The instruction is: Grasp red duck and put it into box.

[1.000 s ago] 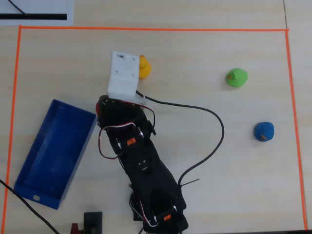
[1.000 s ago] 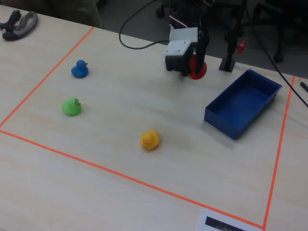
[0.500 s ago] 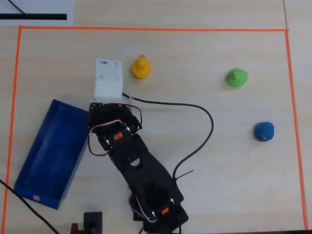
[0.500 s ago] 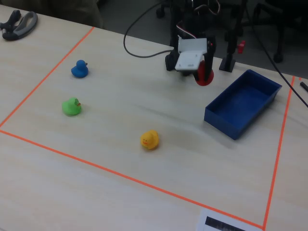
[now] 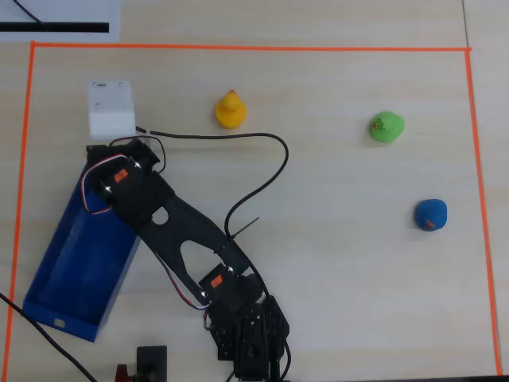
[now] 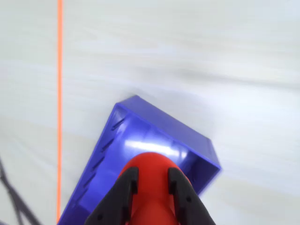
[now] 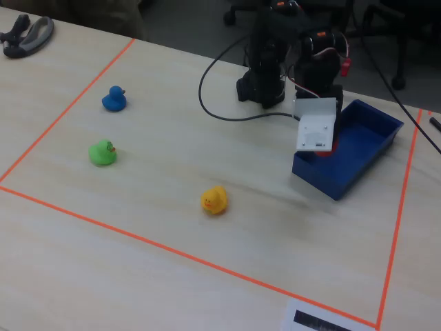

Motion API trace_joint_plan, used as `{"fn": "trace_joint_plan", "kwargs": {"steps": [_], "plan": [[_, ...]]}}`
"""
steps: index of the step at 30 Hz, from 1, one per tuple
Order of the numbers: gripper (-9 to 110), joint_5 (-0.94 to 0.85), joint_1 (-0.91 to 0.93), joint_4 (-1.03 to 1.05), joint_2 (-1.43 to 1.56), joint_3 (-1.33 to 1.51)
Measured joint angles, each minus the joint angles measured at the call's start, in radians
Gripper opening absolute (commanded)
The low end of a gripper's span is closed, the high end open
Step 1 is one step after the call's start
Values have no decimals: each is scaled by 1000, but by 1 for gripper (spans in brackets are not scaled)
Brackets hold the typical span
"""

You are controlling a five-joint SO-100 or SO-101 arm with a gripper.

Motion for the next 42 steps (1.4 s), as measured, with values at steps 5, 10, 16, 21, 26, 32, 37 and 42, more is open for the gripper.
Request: {"fn": "trace_joint_plan", "kwargs": {"steps": [5, 10, 16, 21, 26, 32, 37, 42], "plan": [[0, 6, -20, -28, -112, -21], [0, 20, -38, -31, -187, -54], [0, 38, -81, -78, -212, 3], [0, 60, -121, -132, -212, 106], [0, 72, -147, -175, -216, 183], [0, 95, -184, -236, -213, 272], [17, 106, -199, -250, -218, 302], [27, 114, -199, -230, -219, 321]]}}
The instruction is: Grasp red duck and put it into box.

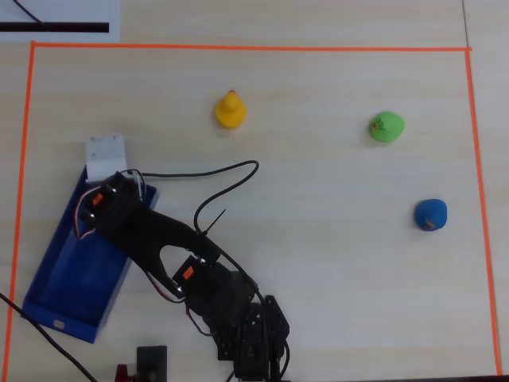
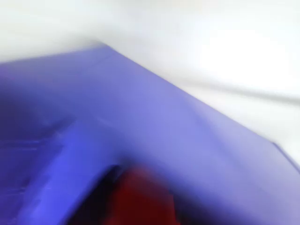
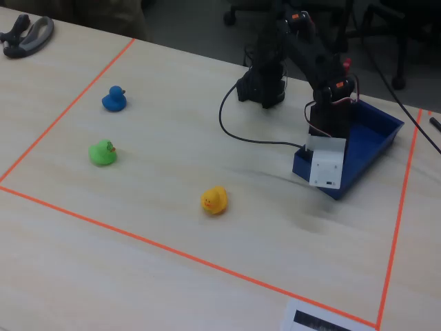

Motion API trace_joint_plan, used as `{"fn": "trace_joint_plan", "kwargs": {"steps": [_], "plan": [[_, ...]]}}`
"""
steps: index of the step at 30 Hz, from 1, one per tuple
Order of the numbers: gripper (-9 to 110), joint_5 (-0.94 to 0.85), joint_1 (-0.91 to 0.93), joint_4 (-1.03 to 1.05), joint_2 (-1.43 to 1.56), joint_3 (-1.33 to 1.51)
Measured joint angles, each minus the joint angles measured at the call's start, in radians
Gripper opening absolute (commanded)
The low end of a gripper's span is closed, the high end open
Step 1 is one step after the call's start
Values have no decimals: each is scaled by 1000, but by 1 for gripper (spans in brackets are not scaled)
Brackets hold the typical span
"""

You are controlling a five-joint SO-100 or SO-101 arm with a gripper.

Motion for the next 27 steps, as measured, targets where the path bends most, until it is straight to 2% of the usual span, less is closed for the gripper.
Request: {"fn": "trace_joint_plan", "kwargs": {"steps": [8, 27], "plan": [[32, -2, 11, 114, 58, -57], [29, -11, 14, 607, 216, -543]]}}
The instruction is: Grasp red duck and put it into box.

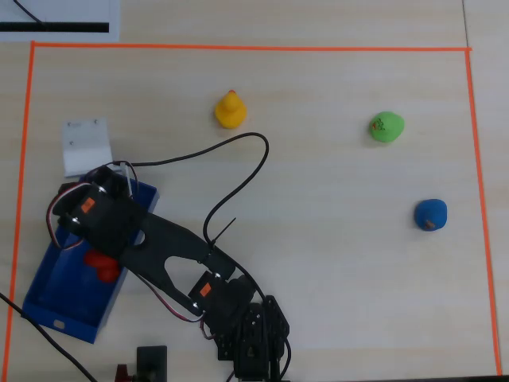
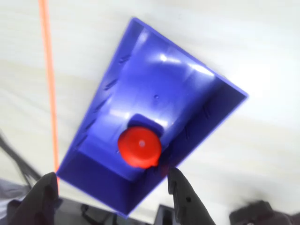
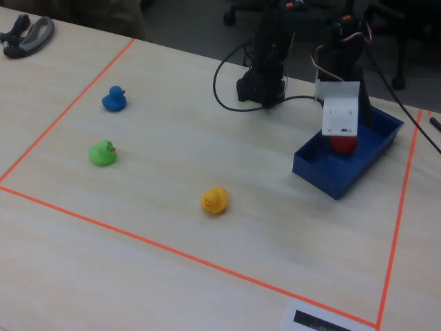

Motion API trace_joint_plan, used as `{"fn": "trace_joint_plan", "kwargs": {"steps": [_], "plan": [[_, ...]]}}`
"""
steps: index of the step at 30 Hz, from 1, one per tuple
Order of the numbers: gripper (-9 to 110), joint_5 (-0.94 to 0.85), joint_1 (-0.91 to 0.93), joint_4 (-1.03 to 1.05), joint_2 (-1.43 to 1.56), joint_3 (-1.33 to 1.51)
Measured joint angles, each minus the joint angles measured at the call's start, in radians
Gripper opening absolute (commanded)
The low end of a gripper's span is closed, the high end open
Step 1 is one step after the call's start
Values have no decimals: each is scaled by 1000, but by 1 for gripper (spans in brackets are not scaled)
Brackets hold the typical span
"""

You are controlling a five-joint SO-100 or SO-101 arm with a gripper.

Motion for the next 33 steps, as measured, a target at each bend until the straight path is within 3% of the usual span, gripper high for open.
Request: {"fn": "trace_joint_plan", "kwargs": {"steps": [6, 12, 21, 26, 33], "plan": [[20, -20, 81, 103, 80, -121], [0, -57, 209, 114, 224, -127], [0, -202, 534, 89, 476, -101], [0, -304, 706, -61, 726, 170], [0, -370, 790, -206, 1155, 675]]}}
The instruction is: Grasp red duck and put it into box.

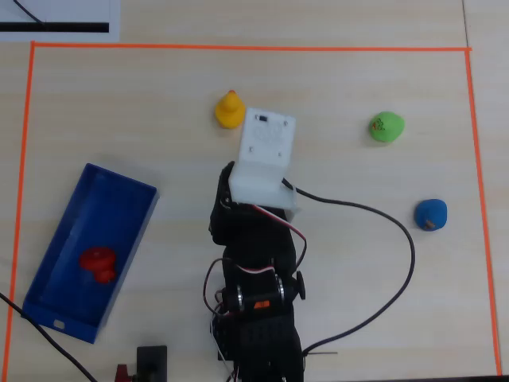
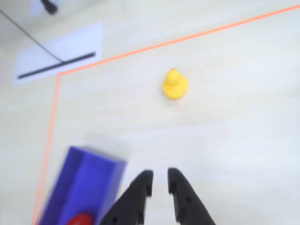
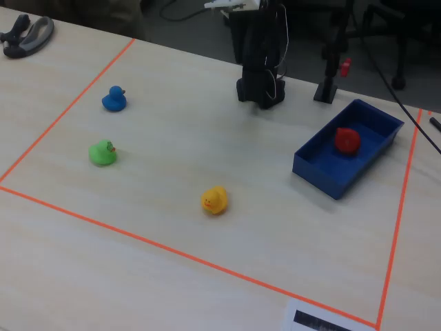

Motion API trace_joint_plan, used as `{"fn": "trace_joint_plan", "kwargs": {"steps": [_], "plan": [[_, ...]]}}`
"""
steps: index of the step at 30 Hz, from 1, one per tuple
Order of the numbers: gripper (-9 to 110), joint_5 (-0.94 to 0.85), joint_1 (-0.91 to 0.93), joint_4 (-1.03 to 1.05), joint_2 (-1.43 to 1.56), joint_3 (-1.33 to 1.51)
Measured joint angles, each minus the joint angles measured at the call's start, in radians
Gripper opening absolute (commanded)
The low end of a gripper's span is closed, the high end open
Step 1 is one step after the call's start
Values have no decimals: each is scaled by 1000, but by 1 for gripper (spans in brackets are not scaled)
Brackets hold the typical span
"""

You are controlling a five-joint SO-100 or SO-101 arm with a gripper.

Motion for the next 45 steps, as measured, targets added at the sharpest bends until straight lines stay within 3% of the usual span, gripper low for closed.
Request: {"fn": "trace_joint_plan", "kwargs": {"steps": [11, 27, 37, 45], "plan": [[0, -66, 57, -34, 549, 681], [0, -55, 57, -158, 597, 1252], [0, -61, 48, -132, 600, 1281], [8, -52, 54, -132, 600, 1279]]}}
